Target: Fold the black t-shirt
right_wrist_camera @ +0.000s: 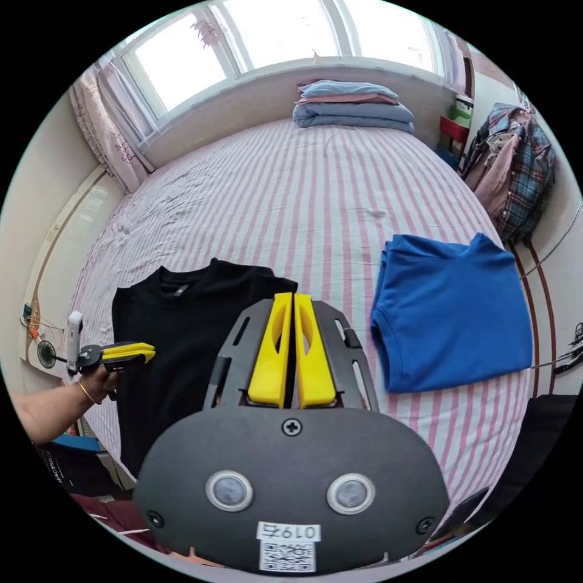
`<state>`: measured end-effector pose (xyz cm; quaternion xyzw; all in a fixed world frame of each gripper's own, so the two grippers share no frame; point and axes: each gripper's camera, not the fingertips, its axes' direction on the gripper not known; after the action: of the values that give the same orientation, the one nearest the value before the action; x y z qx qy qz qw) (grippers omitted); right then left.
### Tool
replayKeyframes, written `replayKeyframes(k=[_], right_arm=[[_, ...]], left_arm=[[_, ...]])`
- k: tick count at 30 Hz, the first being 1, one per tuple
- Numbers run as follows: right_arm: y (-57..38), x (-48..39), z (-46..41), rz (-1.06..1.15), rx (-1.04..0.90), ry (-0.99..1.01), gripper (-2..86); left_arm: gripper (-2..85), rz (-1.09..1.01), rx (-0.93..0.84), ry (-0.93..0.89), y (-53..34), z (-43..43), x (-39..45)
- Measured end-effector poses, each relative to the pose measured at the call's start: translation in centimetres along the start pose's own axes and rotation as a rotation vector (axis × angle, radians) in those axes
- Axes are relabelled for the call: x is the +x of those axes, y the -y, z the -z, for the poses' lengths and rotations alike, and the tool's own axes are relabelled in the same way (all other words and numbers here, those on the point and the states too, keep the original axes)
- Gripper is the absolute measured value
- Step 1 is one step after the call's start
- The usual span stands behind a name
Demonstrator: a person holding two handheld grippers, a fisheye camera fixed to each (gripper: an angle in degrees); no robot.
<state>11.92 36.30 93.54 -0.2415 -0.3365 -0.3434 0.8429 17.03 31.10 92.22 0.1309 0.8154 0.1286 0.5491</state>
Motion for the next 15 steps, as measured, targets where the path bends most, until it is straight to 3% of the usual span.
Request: replayKeyframes(k=[8, 15], right_arm=[[-0.3, 5.9, -3.3, -0.029, -0.196, -0.152, -0.8], [-1.3, 8.5, -2.7, -0.187, -0.205, -0.038, 5.0]], left_arm=[[1.1, 0.016, 0.096, -0.005, -0.6, 3.0, 0.4], [1.2, 0.03, 0.082, -0.007, -1.5, 3.8, 0.4]])
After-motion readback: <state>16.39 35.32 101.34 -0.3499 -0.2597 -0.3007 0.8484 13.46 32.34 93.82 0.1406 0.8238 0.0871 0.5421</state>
